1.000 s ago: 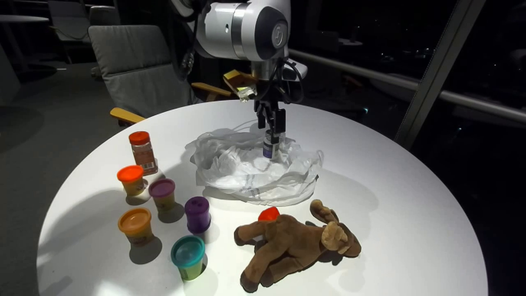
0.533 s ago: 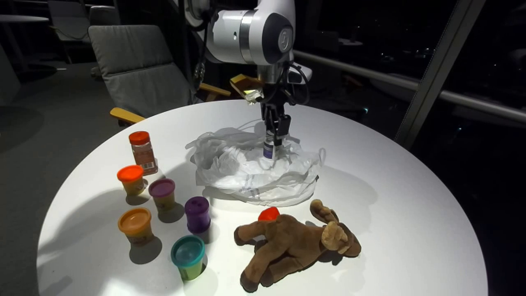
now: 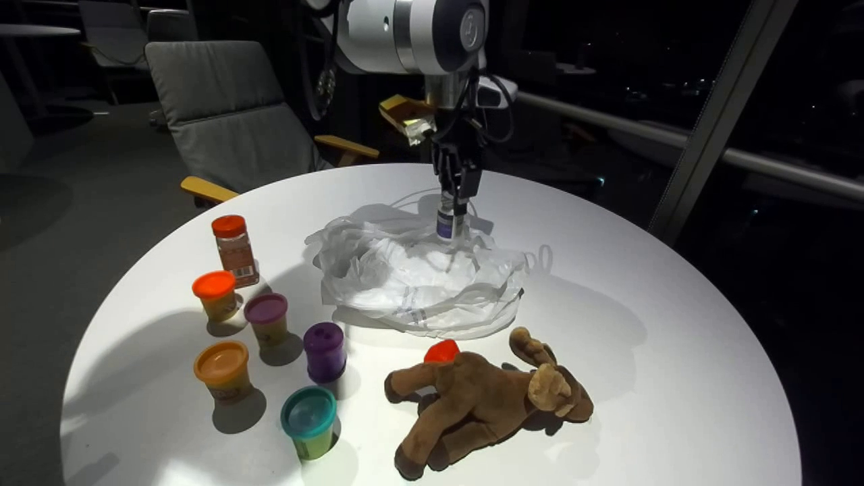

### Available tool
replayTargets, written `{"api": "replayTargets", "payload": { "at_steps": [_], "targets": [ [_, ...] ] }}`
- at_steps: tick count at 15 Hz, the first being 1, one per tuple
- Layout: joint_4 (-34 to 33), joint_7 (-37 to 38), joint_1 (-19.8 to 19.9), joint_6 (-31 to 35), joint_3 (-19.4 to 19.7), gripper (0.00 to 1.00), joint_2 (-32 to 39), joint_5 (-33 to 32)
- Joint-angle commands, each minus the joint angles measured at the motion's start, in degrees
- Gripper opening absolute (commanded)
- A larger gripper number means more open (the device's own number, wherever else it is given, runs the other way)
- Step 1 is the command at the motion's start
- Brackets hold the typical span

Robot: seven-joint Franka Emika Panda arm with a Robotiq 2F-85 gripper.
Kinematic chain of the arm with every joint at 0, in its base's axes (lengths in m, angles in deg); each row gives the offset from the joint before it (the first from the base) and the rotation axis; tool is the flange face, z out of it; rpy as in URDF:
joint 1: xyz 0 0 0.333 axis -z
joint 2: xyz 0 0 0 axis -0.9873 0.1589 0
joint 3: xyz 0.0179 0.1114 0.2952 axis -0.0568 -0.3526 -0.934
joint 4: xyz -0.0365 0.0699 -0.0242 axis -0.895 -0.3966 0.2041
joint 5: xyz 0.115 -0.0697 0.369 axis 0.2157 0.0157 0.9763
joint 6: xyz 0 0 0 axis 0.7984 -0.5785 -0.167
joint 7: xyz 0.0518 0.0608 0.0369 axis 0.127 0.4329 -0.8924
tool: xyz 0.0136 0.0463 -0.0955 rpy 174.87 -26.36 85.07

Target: Remove the objects from the plastic

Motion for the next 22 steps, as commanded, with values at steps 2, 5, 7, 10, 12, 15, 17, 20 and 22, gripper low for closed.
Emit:
{"api": "replayTargets", "payload": {
  "at_steps": [2, 5, 7, 10, 12, 15, 17, 20, 22],
  "targets": [
    [13.2, 0.8, -1.6, 1.0, 2.9, 0.26, -14.9, -2.5],
    [20.0, 2.2, -1.1, 1.9, 5.3, 0.26, -20.8, -5.1],
    [23.5, 3.4, -0.2, 2.3, 6.5, 0.26, -22.6, -6.6],
    [27.1, 4.6, 1.9, 3.3, 6.9, 0.26, -22.3, -6.5],
    [28.3, 4.8, 3.3, 5.0, 6.8, 0.26, -20.5, -5.7],
    [28.8, 5.7, 4.7, 7.4, 6.8, 0.26, -17.5, -4.8],
    [28.8, 5.8, 5.6, 8.3, 6.5, 0.26, -15.9, -3.5],
    [27.9, 6.2, 7.0, 9.6, 6.4, 0.26, -13.6, -0.6],
    [27.8, 6.1, 7.6, 9.9, 6.5, 0.26, -12.7, 0.9]
  ]
}}
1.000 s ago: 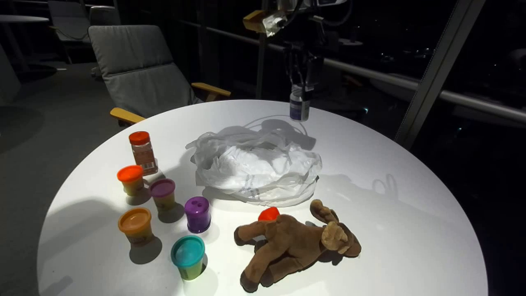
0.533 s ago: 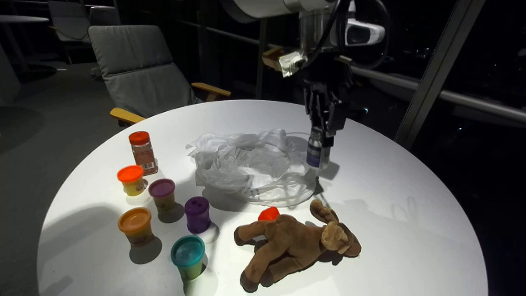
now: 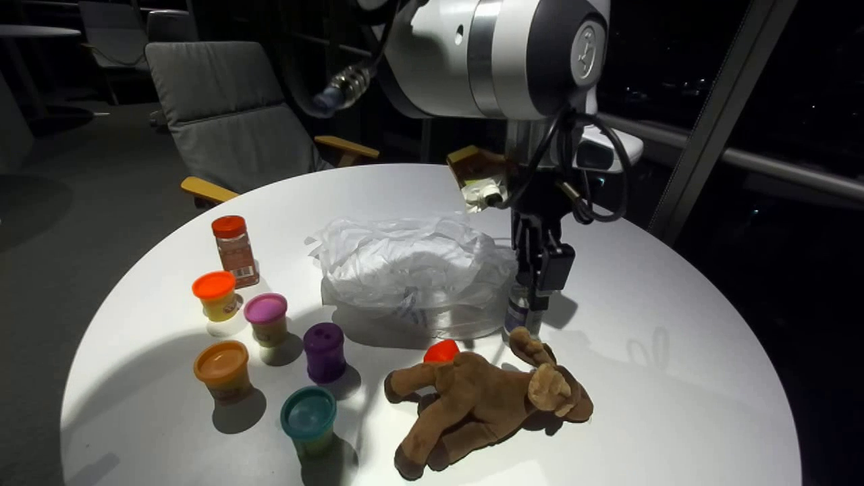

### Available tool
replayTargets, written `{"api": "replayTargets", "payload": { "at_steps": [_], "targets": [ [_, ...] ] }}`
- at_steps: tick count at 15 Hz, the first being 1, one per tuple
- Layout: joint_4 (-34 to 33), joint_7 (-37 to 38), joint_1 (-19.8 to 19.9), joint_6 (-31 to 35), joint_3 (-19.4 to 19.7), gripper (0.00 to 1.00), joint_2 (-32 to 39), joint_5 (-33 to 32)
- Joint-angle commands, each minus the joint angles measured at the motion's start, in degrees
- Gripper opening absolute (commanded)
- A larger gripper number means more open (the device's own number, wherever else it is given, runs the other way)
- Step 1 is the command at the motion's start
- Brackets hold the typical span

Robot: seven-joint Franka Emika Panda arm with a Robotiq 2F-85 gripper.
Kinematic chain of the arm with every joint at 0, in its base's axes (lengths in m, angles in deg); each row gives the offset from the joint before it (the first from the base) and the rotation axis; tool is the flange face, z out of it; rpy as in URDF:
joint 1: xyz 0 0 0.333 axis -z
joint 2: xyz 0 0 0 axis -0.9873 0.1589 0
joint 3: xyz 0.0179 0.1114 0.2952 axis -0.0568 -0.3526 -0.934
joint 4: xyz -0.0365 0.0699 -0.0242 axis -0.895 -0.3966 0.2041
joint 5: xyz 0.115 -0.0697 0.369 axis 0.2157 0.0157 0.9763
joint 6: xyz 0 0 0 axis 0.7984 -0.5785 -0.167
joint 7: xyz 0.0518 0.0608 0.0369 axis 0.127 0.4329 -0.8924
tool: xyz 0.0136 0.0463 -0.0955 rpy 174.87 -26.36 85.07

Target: Remove the objects from the plastic

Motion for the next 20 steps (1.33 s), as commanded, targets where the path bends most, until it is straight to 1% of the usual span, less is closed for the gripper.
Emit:
{"api": "replayTargets", "payload": {
  "at_steps": [1, 3, 4, 5, 6, 8, 9, 11, 15, 17, 20],
  "targets": [
    [-1.1, 0.3, 1.8, 1.2, -0.5, 0.26, 1.4, 3.1],
    [-1.0, -0.4, 2.7, 1.0, -0.7, 0.26, 1.5, 4.2],
    [-0.8, -1.0, 3.1, 0.9, -0.8, 0.76, 1.1, 4.8],
    [0.2, -2.0, 3.6, 1.0, -1.2, 0.77, -0.5, 5.4],
    [1.0, -2.4, 3.8, 1.3, -1.1, 0.84, -1.7, 5.5],
    [4.1, -3.6, 3.0, 0.6, -0.4, 0.97, -7.0, 4.4],
    [6.2, -5.2, 2.0, -0.7, 0.2, 1.00, -10.6, 2.5],
    [8.1, -10.9, 1.8, -6.0, -0.8, 1.00, -15.4, 0.3],
    [12.4, -16.5, -0.9, -16.2, -2.4, 1.00, -26.5, -5.7],
    [14.0, -19.0, -1.8, -21.6, -4.5, 0.99, -31.7, -7.8],
    [15.7, -24.1, -2.8, -30.0, -9.0, 1.00, -39.1, -6.7]
  ]
}}
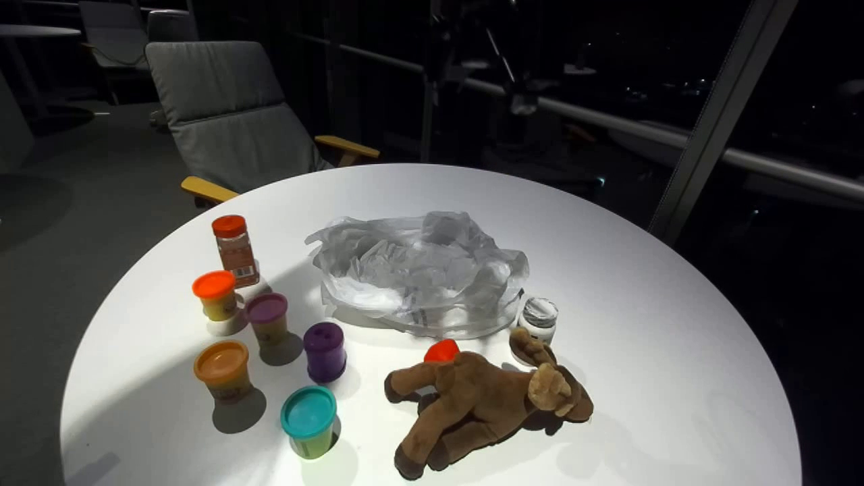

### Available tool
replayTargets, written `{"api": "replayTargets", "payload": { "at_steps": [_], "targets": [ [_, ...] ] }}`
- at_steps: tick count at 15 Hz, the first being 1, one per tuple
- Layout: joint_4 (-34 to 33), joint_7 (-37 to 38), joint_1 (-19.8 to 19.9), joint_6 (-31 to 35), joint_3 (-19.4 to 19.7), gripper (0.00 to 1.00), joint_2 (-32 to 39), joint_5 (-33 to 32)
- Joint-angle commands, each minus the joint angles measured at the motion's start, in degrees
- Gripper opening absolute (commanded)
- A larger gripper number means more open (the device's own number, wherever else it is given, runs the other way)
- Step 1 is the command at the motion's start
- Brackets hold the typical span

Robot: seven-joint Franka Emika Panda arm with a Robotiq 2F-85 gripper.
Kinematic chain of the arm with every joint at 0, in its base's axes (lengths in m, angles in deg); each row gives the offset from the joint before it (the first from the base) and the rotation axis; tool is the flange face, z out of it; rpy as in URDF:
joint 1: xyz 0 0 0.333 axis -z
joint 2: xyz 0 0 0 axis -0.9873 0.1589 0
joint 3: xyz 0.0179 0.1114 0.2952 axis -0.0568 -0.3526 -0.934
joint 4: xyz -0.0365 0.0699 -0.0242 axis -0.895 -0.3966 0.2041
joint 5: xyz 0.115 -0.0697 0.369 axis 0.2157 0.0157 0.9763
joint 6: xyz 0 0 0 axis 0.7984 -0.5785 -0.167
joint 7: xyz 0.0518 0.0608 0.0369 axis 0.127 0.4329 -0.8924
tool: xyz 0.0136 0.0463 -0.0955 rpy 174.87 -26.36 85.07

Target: Remove the objects from the plastic

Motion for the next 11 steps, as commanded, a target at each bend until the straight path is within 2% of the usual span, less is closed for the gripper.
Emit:
{"api": "replayTargets", "payload": {
  "at_steps": [1, 2, 3, 6, 11],
  "targets": [
    [4.6, -6.5, -1.1, -7.9, -4.9, 1.00, -10.9, 0.7],
    [5.0, -8.4, -1.4, -10.1, -6.4, 1.00, -13.4, 1.7],
    [1.9, -4.6, 0.1, -7.6, -5.7, 1.00, -7.3, 0.5],
    [3.7, -6.3, -0.6, -10.2, -8.0, 1.00, -12.3, 0.9],
    [4.9, -7.3, -0.3, -10.2, -7.7, 1.00, -12.6, 0.9]
  ]
}}
